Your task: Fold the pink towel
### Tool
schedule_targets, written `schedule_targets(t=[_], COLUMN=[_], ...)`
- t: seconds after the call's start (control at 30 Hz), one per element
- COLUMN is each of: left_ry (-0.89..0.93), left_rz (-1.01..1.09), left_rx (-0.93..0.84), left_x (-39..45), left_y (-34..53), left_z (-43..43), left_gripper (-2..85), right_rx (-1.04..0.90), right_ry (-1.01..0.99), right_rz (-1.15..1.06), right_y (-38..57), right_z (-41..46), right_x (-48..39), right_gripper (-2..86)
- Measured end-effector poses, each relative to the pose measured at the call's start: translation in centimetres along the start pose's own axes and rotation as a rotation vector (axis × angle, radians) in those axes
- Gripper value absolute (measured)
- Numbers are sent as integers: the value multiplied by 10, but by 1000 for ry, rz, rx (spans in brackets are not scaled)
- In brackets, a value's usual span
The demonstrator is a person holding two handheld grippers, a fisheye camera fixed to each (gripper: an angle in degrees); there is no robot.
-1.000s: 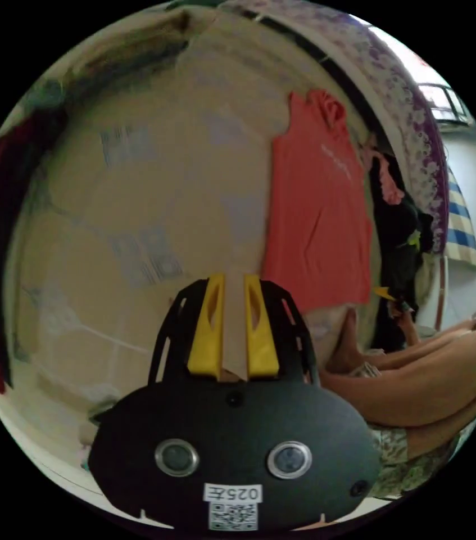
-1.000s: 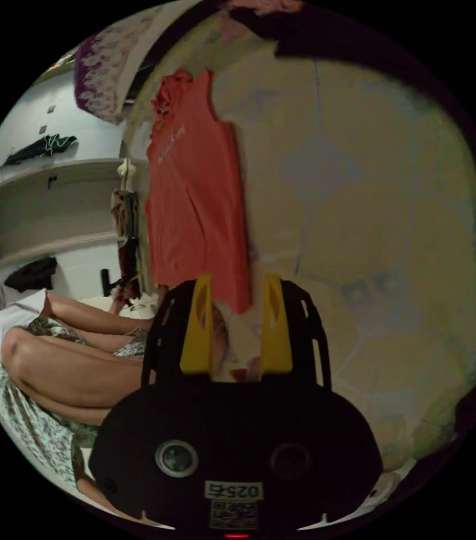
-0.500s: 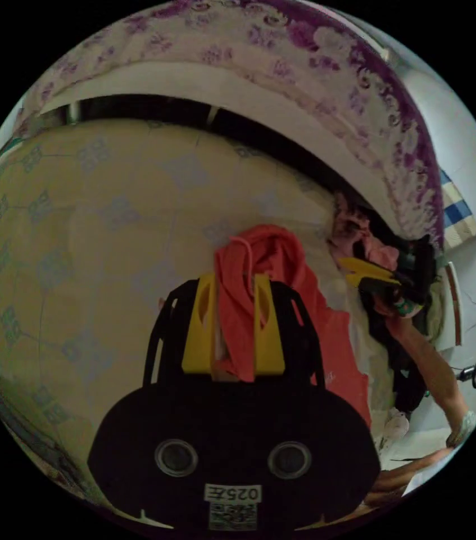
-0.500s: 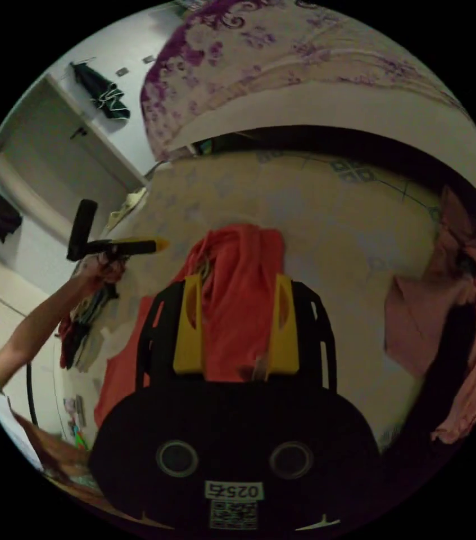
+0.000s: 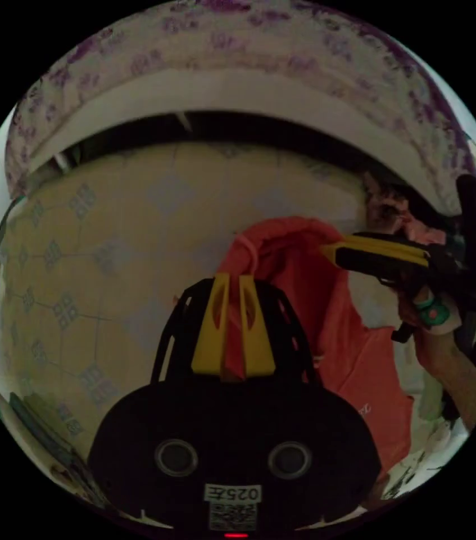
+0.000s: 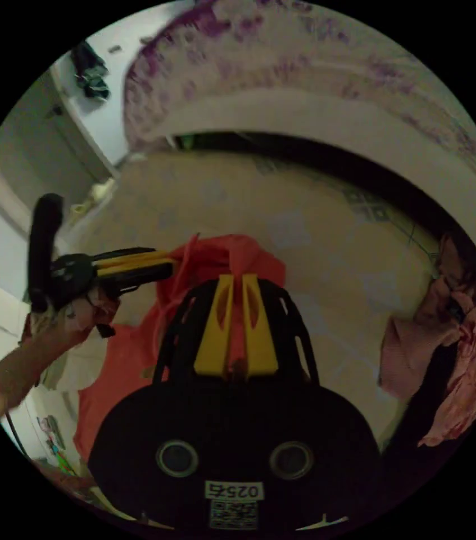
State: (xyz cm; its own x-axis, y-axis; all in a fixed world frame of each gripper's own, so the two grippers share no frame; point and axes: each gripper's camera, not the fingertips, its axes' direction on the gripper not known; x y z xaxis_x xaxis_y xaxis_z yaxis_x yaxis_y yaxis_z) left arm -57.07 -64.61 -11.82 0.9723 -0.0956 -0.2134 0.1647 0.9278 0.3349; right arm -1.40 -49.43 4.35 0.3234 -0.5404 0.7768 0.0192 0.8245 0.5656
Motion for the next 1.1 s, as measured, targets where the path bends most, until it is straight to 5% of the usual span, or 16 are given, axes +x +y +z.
schedule_targets(t=[0.17, 0.33, 0.5, 0.77, 0.97, 1.1], left_ry=[69, 170, 285, 303, 84, 312], left_rz=[213, -9, -157, -335, -297, -375], left_rx=[173, -102, 82, -169, -324, -196], left_x=[34, 14, -33, -86, -79, -99], left_y=[142, 257, 239, 137, 122, 123], left_z=[-85, -59, -86, -5, 39, 16], left_gripper=[12, 37, 48, 31, 14, -15], right_rx=[19, -228, -100, -180, -193, -87], right_ry=[-137, -192, -370, -473, -411, -629], right_rz=[-125, 69, 172, 455, 537, 508], right_y=[150, 262, 242, 177, 177, 165], right_z=[-64, -49, -67, -7, 18, -14], right_x=[-25, 15, 60, 149, 174, 186], right_gripper=[78, 154, 169, 140, 66, 2])
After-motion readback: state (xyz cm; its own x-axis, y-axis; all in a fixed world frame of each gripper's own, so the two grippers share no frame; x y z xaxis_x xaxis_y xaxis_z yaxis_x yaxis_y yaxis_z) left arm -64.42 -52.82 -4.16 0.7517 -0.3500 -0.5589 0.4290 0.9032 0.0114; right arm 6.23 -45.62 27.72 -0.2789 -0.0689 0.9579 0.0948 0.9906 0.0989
